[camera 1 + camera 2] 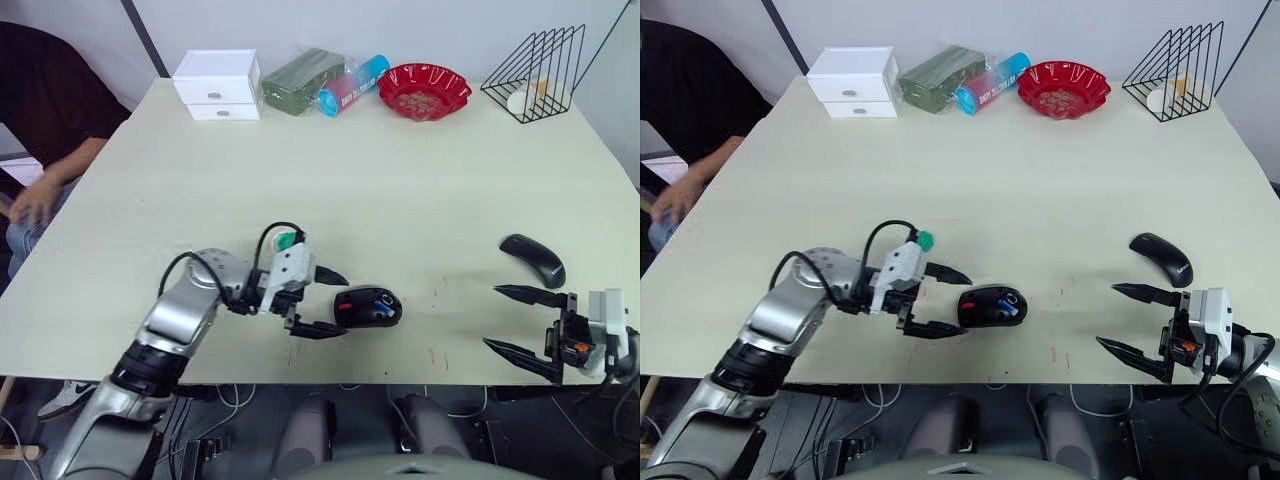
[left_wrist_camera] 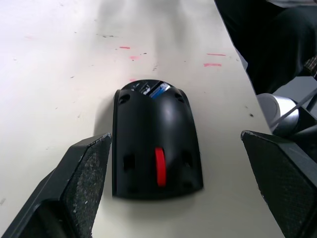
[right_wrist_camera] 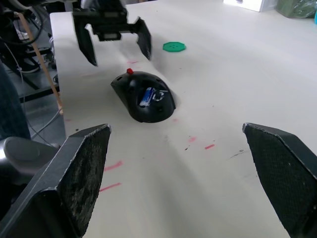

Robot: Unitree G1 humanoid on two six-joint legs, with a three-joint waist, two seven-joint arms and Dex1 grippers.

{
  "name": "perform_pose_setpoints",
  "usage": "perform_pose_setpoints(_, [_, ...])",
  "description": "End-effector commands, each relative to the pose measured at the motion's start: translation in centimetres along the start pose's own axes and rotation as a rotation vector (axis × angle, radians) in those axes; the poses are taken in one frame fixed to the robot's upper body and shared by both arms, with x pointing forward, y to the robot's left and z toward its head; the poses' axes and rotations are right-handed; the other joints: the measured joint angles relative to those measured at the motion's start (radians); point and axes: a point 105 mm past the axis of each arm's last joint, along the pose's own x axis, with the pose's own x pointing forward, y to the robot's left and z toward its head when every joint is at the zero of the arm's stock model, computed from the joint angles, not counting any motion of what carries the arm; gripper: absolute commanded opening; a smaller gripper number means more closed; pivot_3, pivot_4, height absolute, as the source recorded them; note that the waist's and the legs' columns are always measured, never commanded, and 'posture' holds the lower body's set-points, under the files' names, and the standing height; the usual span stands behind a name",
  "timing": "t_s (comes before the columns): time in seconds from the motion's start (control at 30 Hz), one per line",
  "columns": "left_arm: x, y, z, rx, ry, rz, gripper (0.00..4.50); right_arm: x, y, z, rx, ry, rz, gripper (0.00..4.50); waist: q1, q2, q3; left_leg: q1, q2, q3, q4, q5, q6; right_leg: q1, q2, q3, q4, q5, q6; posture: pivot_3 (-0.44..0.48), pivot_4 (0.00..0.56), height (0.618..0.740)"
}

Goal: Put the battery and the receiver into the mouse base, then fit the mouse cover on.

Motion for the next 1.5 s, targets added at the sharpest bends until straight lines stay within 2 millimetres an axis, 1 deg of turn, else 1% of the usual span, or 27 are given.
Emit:
perform_pose_setpoints(0.03, [-1.4, -0.3, 0.8, 0.035, -0.033, 0.022, 4.46, -0.3, -0.5, 1.1, -0.037, -0.018, -0.017, 4.50, 0.001, 0.000, 0.000, 0.000, 0.000, 0.000, 0.000, 0.000, 0.000, 0.000, 0.000, 0.000, 0.000, 0.000, 0.000, 0.000, 0.150, 0.740])
perform_pose_setpoints(0.13, [-2.0, -0.3, 0.9, 0.049, -0.079, 0.050, 4.46, -0.2, -0.7, 1.1, -0.038, -0.021, -0.023, 4.50, 0.003, 0.000, 0.001, 0.000, 0.000, 0.001, 0.000, 0.000, 0.000, 0.000, 0.000, 0.000, 0.000, 0.000, 0.000, 0.000, 0.150, 0.740])
perform_pose_setpoints(0.27, [-3.6, -0.7, 0.6, 0.043, -0.117, 0.078, 4.46, -0.1, -1.0, 1.1, -0.051, -0.025, -0.031, 4.50, 0.004, -0.001, 0.002, 0.000, 0.000, 0.001, 0.000, 0.000, 0.000, 0.000, 0.000, 0.000, 0.000, 0.000, 0.000, 0.000, 0.150, 0.740])
perform_pose_setpoints(0.43, [-5.5, -1.4, 0.1, 0.040, -0.134, 0.104, 4.46, -1.0, -1.7, 1.2, -0.072, -0.025, -0.092, 4.50, 0.004, -0.001, 0.003, 0.000, 0.000, 0.001, 0.000, 0.000, 0.000, 0.000, 0.000, 0.000, 0.000, 0.000, 0.000, 0.000, 0.150, 0.740])
perform_pose_setpoints(0.57, [-6.3, -1.7, 0.1, 0.031, -0.149, 0.110, 4.46, -1.6, -2.4, 1.3, -0.079, -0.026, -0.158, 4.50, 0.005, -0.001, 0.003, 0.000, 0.000, 0.001, 0.000, 0.000, 0.000, 0.000, -0.001, 0.000, 0.000, 0.000, 0.000, 0.000, 0.150, 0.740])
perform_pose_setpoints(0.63, [-7.1, -2.2, 0.2, 0.017, -0.147, 0.100, 4.46, -2.2, -3.4, 1.4, -0.091, -0.030, -0.241, 4.50, 0.004, -0.001, 0.003, 0.000, 0.000, 0.001, 0.000, 0.000, 0.000, 0.000, -0.001, 0.000, 0.000, 0.000, 0.000, 0.000, 0.150, 0.740])
perform_pose_setpoints(0.7, [-8.1, -2.6, 0.8, 0.009, -0.172, 0.100, 4.46, -2.9, -5.0, 1.0, -0.078, -0.019, -0.361, 4.50, 0.003, -0.001, 0.003, 0.000, 0.000, 0.001, 0.000, 0.000, 0.000, -0.001, -0.001, 0.000, 0.000, 0.000, 0.000, 0.000, 0.150, 0.740])
perform_pose_setpoints(0.77, [-8.7, -2.9, 1.2, 0.013, -0.194, 0.104, 4.46, -3.3, -5.8, 0.8, -0.062, -0.016, -0.423, 4.50, 0.000, -0.001, 0.004, 0.000, 0.001, 0.001, 0.000, 0.000, 0.000, -0.001, -0.001, 0.000, 0.000, 0.000, 0.000, 0.000, 0.150, 0.740])
perform_pose_setpoints(0.87, [-9.3, -3.1, 1.6, 0.047, -0.202, 0.110, 4.46, -4.1, -7.6, -0.2, -0.042, 0.046, -0.506, 4.50, -0.002, 0.000, 0.004, 0.000, 0.001, 0.002, -0.001, 0.000, 0.000, -0.001, -0.001, 0.000, 0.000, 0.000, 0.000, 0.000, 0.150, 0.740])
perform_pose_setpoints(0.9, [-9.5, -3.2, 1.7, 0.053, -0.207, 0.111, 4.46, -4.4, -8.2, -0.6, -0.030, 0.065, -0.526, 4.50, -0.002, 0.000, 0.004, 0.000, 0.001, 0.002, 0.000, 0.000, 0.000, -0.001, -0.001, 0.000, 0.000, 0.000, 0.000, 0.000, 0.150, 0.740])
perform_pose_setpoints(1.07, [-9.7, -3.4, 1.9, 0.064, -0.219, 0.098, 4.46, -5.3, -9.5, -1.9, 0.008, 0.139, -0.538, 4.50, -0.002, 0.000, 0.005, 0.000, 0.001, 0.003, -0.001, 0.000, 0.000, -0.001, -0.001, 0.001, 0.000, 0.000, 0.000, 0.000, 0.150, 0.740])
perform_pose_setpoints(1.2, [-9.6, -3.5, 2.1, 0.064, -0.226, 0.089, 4.46, -5.8, -10.3, -2.3, 0.028, 0.169, -0.547, 4.50, -0.003, 0.000, 0.005, 0.000, 0.001, 0.003, -0.001, 0.000, 0.000, -0.001, -0.001, 0.001, 0.000, 0.000, 0.000, 0.000, 0.150, 0.740])
perform_pose_setpoints(1.33, [-9.5, -3.8, 2.3, 0.065, -0.244, 0.077, 4.46, -7.0, -11.3, -4.0, 0.089, 0.314, -0.561, 4.50, -0.004, 0.001, 0.005, 0.000, 0.001, 0.004, -0.001, 0.000, 0.000, -0.002, -0.001, 0.002, 0.000, 0.000, 0.000, 0.000, 0.150, 0.740])
perform_pose_setpoints(1.37, [-9.3, -3.7, 2.4, 0.067, -0.248, 0.076, 4.46, -7.1, -11.5, -4.1, 0.096, 0.337, -0.559, 4.50, -0.005, 0.001, 0.006, 0.000, 0.001, 0.005, -0.001, 0.000, 0.000, -0.002, -0.001, 0.003, 0.000, 0.000, 0.000, 0.000, 0.150, 0.740])
perform_pose_setpoints(1.47, [-9.1, -3.6, 2.5, 0.067, -0.254, 0.079, 4.46, -6.8, -12.0, -3.4, 0.092, 0.297, -0.517, 4.50, -0.006, 0.001, 0.006, 0.000, 0.001, 0.006, -0.001, 0.000, 0.000, -0.002, 0.000, 0.003, 0.000, 0.000, 0.000, 0.000, 0.150, 0.740])
perform_pose_setpoints(1.5, [-9.1, -3.5, 2.6, 0.066, -0.255, 0.080, 4.46, -6.8, -12.1, -3.5, 0.083, 0.310, -0.503, 4.50, -0.006, 0.002, 0.006, 0.001, 0.001, 0.006, -0.001, 0.000, 0.000, -0.002, 0.000, 0.003, 0.000, 0.000, 0.000, 0.000, 0.150, 0.740])
